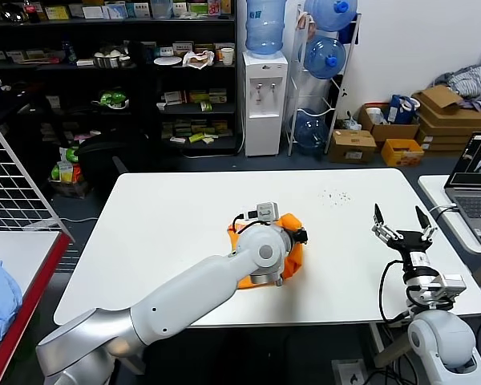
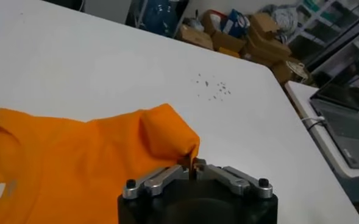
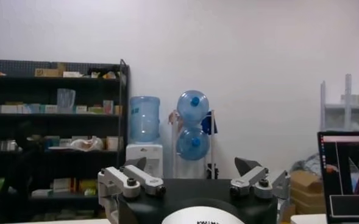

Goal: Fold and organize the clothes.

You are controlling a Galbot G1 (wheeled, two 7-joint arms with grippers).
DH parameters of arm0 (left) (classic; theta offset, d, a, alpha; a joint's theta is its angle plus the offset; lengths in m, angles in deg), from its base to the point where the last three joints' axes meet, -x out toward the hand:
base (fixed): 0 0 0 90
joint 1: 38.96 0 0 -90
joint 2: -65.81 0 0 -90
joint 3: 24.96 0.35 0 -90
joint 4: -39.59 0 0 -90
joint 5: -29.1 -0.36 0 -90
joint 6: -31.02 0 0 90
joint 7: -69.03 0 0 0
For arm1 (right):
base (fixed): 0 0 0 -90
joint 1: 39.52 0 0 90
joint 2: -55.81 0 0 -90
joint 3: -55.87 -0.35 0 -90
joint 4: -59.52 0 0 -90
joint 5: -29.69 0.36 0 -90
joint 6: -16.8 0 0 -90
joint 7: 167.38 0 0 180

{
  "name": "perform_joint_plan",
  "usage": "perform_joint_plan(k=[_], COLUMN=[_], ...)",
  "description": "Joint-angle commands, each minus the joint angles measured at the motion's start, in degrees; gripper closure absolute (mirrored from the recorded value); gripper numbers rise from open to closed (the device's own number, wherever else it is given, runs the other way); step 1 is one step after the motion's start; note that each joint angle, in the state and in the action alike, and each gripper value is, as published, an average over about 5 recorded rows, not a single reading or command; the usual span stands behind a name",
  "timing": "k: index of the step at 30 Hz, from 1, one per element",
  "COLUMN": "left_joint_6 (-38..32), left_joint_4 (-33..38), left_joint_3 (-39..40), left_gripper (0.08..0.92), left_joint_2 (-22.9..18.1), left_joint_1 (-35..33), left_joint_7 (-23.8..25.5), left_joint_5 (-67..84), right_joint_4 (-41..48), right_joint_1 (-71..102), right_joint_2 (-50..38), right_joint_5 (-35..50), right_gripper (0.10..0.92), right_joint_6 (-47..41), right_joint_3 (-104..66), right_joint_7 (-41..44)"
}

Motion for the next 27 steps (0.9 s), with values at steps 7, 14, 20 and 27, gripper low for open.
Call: perform_joint_plan(k=[7,14,20,27], left_joint_6=[-3.65,-22.21,-39.64,-46.53], left_joint_4=[13.93,22.8,25.01,28.45], left_joint_3=[-9.48,-32.75,-56.56,-68.9], left_gripper=[0.666,0.466,0.293,0.106], left_joint_2=[9.17,21.93,19.97,14.88], left_joint_1=[-11.64,-41.73,-68.11,-80.76], left_joint_7=[13.05,39.15,52.7,56.64], left_joint_5=[-24.37,-60.19,-73.78,-76.86], right_joint_4=[-2.12,-3.32,-5.34,-7.88], right_joint_1=[3.76,8.44,13.01,16.93], right_joint_2=[-1.4,-0.33,1.45,5.07], right_joint_5=[6.54,5.16,2.68,1.53], right_gripper=[0.104,0.104,0.104,0.104], right_joint_6=[-6.05,-4.02,-1.13,1.15], right_joint_3=[-2.63,-5.65,-9.86,-13.03], right_joint_7=[7.48,9.84,11.45,12.77])
